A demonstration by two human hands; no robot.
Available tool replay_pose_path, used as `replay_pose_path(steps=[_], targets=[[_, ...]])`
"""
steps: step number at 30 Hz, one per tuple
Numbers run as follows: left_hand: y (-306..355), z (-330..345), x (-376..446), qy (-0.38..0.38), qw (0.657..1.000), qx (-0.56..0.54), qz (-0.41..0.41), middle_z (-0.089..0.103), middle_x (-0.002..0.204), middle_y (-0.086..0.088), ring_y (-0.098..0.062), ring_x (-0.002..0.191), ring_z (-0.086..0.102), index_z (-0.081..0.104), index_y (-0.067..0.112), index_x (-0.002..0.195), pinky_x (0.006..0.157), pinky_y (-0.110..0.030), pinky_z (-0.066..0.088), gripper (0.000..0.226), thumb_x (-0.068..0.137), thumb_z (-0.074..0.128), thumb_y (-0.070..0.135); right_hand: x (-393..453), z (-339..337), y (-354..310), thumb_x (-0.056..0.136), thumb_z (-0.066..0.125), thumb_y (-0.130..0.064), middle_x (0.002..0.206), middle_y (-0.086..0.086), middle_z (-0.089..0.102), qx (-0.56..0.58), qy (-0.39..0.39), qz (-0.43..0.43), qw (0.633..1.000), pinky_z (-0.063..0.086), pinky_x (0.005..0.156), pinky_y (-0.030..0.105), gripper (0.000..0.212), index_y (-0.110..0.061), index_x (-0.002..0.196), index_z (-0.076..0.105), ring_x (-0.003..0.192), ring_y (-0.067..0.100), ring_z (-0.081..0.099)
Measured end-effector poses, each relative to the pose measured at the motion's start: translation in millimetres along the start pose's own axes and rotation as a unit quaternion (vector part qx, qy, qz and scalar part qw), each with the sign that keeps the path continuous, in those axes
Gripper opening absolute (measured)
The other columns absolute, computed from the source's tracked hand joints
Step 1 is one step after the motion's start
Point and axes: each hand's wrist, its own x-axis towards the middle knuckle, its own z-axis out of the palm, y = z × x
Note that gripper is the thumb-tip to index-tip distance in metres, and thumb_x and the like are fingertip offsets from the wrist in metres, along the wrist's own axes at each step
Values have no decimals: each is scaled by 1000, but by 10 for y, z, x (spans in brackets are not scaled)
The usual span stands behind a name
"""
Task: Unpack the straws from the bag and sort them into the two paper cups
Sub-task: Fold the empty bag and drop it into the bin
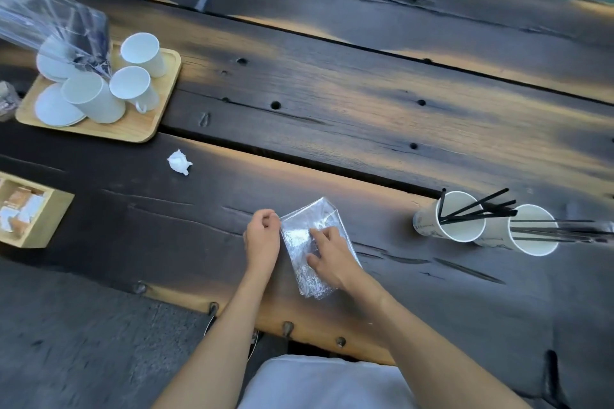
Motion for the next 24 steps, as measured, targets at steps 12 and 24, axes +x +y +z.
replay_pose_path(steps=[12, 24], targets=[[666, 395, 501, -270, 922, 251, 119, 71, 96, -3, -18, 96, 64, 48, 22, 139, 82, -29, 51, 54, 88, 65, 17, 48, -6, 149, 89, 51, -22, 133, 8, 37, -101, -16, -41, 994, 42, 100, 43, 59, -17, 145, 33, 113, 33, 43], [776, 680, 653, -247, 962, 114, 14, 72, 99, -19, -21, 85, 63, 65, 4, 111, 66, -19, 49, 33, 80, 69, -6, 45, 8, 249, 88, 53, -22, 132, 6, 40, -153, 3, -92, 984, 44, 95, 48, 66, -19, 148, 27, 111, 32, 43]])
